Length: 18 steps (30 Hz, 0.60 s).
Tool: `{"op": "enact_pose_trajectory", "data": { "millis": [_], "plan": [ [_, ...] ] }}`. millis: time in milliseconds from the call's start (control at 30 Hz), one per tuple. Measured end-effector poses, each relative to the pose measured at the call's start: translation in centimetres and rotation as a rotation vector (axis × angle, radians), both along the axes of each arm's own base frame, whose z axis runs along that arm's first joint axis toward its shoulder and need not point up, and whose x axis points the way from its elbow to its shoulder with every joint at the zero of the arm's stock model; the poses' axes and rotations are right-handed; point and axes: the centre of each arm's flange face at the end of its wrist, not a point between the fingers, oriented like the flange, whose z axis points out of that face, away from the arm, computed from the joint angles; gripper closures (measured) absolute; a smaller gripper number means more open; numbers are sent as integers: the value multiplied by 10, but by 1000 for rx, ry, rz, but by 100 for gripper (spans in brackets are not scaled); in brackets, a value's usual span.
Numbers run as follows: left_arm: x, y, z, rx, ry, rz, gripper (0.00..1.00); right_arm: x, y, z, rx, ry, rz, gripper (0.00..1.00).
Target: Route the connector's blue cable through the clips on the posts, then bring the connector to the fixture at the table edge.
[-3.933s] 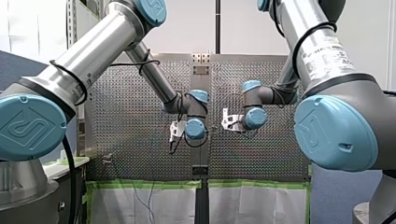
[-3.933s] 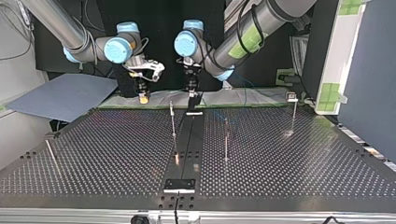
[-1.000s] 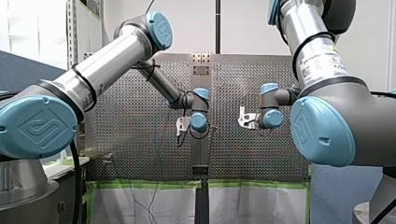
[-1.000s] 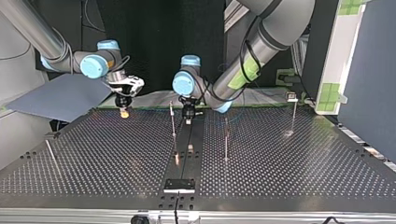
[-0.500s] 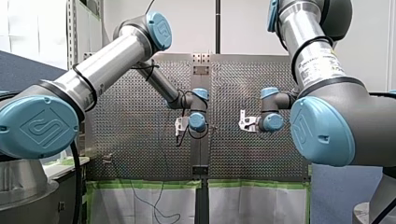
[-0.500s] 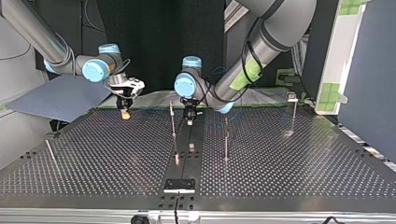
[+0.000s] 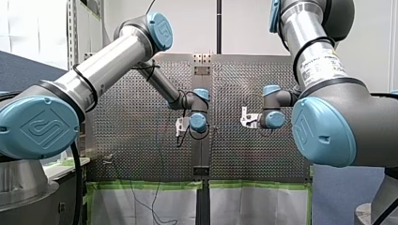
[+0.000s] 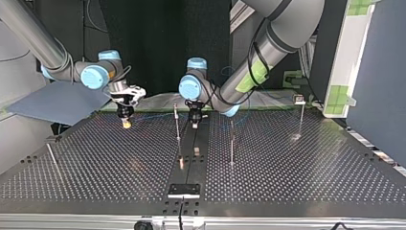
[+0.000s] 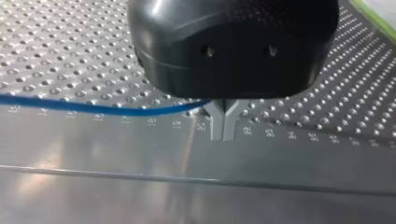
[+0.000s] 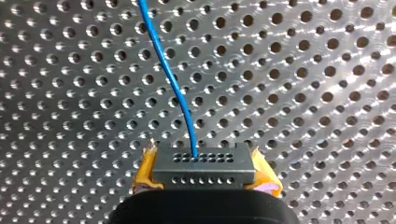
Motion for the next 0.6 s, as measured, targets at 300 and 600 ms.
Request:
{"op": "enact_pose_trajectory", "data": {
  "millis": [300,600],
  "plan": [
    [0,0,0,4,0,1,100,-4,-10,0,-5,-3,3,100],
    [0,0,0,9,-2,5,100,2,-17,-15,16,10,15,100]
  ]
}}
